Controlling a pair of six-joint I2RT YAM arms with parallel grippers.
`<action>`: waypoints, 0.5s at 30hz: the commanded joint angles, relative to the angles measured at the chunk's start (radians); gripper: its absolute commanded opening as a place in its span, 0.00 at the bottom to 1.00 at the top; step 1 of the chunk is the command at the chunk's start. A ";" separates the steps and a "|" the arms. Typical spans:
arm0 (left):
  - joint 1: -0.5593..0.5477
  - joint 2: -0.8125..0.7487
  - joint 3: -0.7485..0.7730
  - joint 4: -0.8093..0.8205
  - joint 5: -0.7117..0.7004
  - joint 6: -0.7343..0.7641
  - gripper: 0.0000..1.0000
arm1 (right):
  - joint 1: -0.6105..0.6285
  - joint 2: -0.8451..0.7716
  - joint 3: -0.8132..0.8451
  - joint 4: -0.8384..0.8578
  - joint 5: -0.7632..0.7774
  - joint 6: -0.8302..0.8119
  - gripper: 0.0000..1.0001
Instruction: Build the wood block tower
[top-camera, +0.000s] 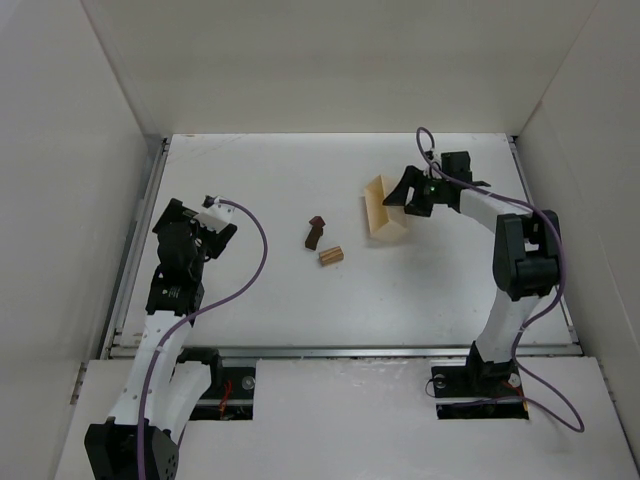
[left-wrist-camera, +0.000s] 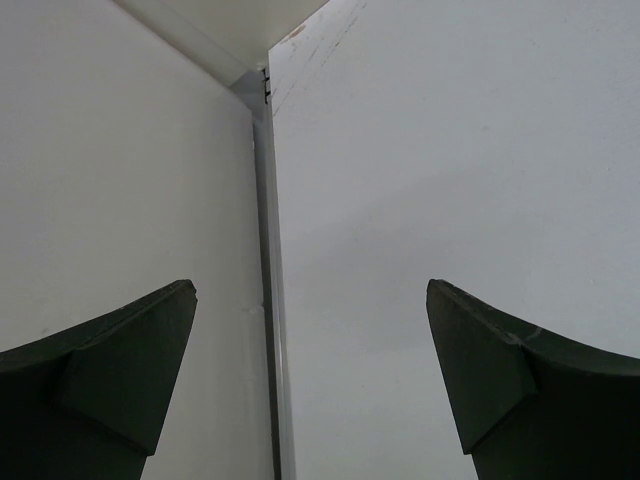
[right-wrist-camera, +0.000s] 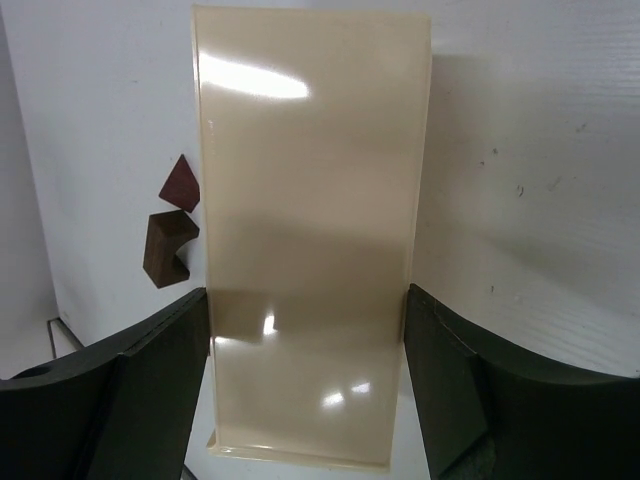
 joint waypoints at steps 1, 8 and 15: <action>-0.003 -0.017 -0.002 0.020 0.006 -0.014 1.00 | -0.018 -0.005 -0.013 0.011 0.007 0.006 0.65; -0.003 -0.017 -0.002 0.020 0.006 -0.014 1.00 | -0.046 -0.026 0.026 -0.113 0.133 -0.078 0.84; -0.003 -0.017 -0.002 0.020 0.006 -0.014 1.00 | -0.089 -0.035 0.017 -0.132 0.145 -0.091 0.98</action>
